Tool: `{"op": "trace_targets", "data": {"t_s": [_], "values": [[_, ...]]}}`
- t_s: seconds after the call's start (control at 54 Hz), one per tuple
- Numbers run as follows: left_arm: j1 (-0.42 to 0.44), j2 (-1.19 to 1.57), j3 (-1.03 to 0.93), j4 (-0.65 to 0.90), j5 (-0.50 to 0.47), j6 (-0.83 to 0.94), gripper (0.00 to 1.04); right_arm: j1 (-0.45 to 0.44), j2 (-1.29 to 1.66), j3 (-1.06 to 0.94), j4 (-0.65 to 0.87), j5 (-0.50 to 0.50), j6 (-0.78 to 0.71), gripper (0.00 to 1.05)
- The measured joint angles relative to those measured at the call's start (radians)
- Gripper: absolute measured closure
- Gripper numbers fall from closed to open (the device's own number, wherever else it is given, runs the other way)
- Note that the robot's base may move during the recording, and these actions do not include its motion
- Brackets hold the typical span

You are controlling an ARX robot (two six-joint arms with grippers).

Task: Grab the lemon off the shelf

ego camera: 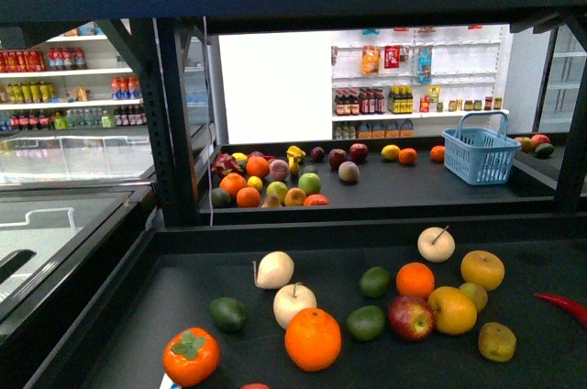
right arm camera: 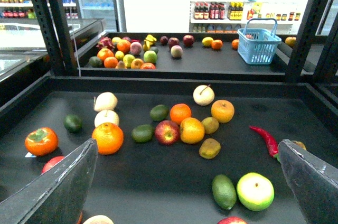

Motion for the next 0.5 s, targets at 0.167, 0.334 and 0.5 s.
{"op": "trace_targets", "data": {"t_s": [0.167, 0.334, 0.5], "values": [[-0.003, 0.014, 0.000, 0.007, 0.013, -0.016, 0.93, 0.000, 0.000, 0.000, 0.000, 0.000, 0.000, 0.02], [-0.003, 0.014, 0.002, 0.009, 0.011, -0.013, 0.75, 0.000, 0.000, 0.000, 0.000, 0.000, 0.000, 0.02], [-0.003, 0.016, 0.004, 0.009, 0.012, -0.011, 0.46, 0.000, 0.000, 0.000, 0.000, 0.000, 0.000, 0.02]]}}
